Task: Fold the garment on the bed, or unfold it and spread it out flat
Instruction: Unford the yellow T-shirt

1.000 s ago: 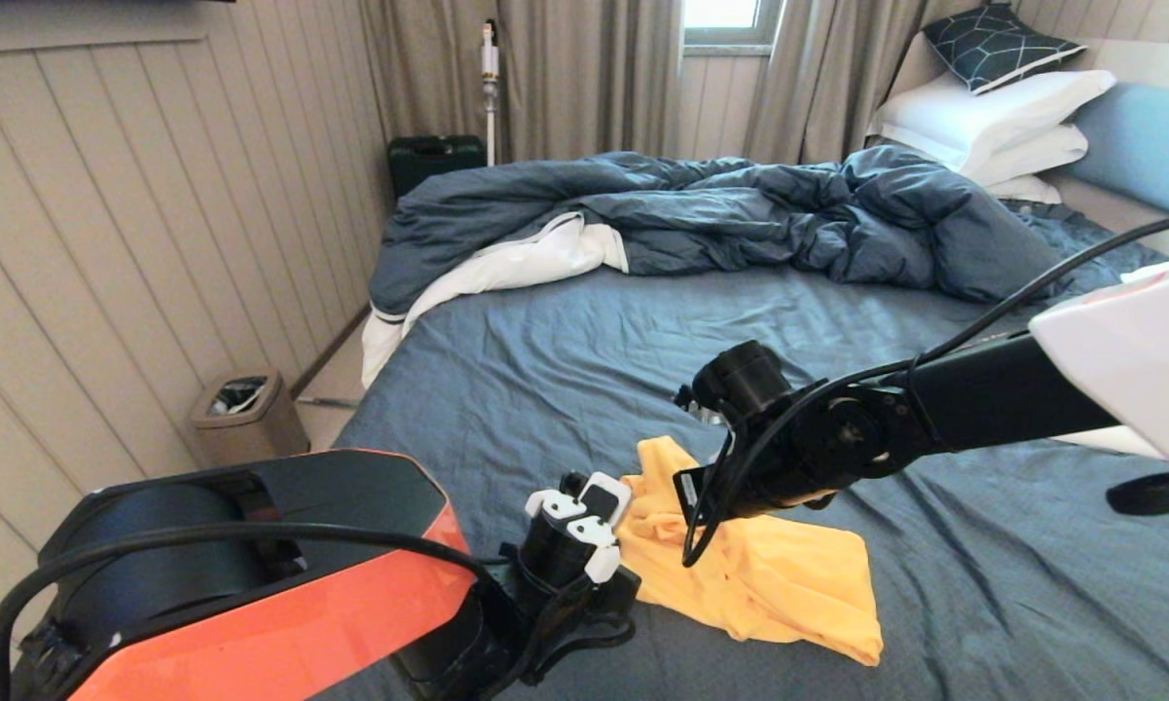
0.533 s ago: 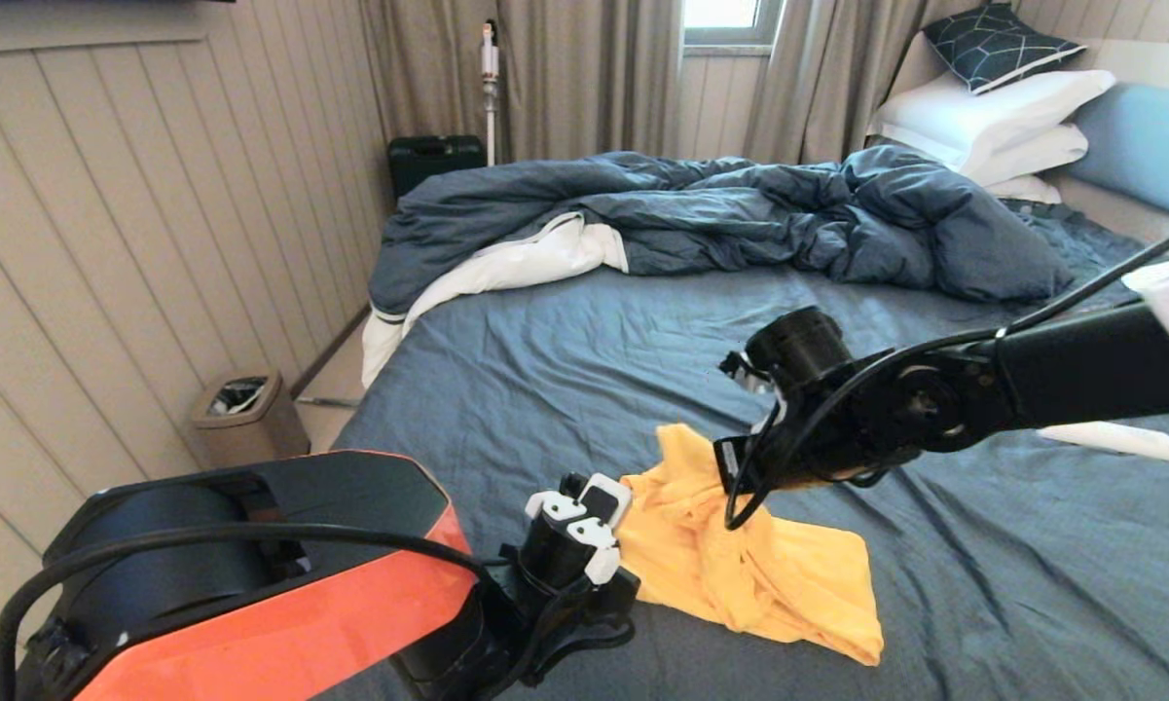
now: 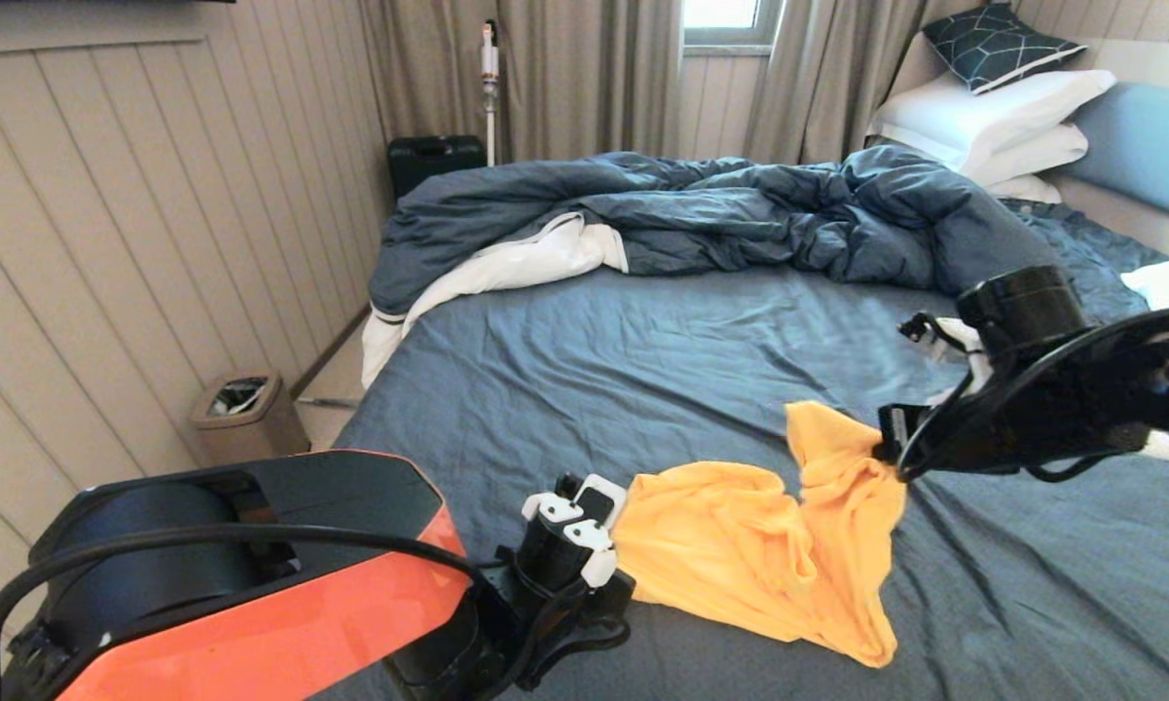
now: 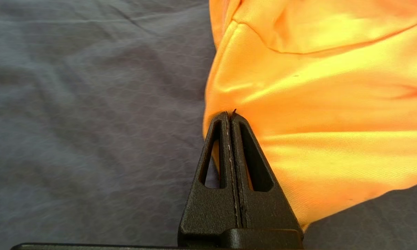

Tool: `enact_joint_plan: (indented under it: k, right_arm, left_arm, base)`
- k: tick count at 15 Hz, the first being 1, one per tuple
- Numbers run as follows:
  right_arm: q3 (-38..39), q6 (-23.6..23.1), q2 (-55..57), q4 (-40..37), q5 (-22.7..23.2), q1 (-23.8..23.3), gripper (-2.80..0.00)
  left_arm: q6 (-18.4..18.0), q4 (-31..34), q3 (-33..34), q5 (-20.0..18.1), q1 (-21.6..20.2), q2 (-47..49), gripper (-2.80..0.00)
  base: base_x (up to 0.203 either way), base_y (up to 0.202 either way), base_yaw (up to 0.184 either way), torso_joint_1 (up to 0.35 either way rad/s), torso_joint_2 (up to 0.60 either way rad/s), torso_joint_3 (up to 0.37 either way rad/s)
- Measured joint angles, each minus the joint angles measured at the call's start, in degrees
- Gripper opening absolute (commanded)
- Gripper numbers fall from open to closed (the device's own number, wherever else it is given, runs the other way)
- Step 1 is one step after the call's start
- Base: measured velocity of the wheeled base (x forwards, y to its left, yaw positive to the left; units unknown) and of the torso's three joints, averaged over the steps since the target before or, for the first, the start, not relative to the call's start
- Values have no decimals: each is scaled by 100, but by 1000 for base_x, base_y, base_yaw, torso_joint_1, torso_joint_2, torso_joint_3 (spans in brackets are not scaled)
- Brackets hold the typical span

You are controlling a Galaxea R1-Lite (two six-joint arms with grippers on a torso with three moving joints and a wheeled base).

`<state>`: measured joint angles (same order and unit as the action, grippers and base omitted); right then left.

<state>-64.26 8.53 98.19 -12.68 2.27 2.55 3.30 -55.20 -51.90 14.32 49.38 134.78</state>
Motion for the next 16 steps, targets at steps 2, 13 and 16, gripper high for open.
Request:
enact_joint_plan:
  k: [2, 13, 16]
  right_arm:
    - [164, -180, -138, 1, 231, -566, -280]
    - [644, -910, 738, 1033, 616, -3007, -280]
    - [894, -1166, 948, 1078, 816, -3250, -280]
  left_arm:
    - [-2, 0, 32, 7, -2, -63, -280]
    - [9, -221, 392, 53, -132, -438, -280]
    - [9, -221, 398, 57, -132, -444, -280]
  base:
    - [0, 0, 0, 0, 0, 0]
    - [0, 0, 0, 0, 0, 0]
    - [0, 0, 0, 0, 0, 0]
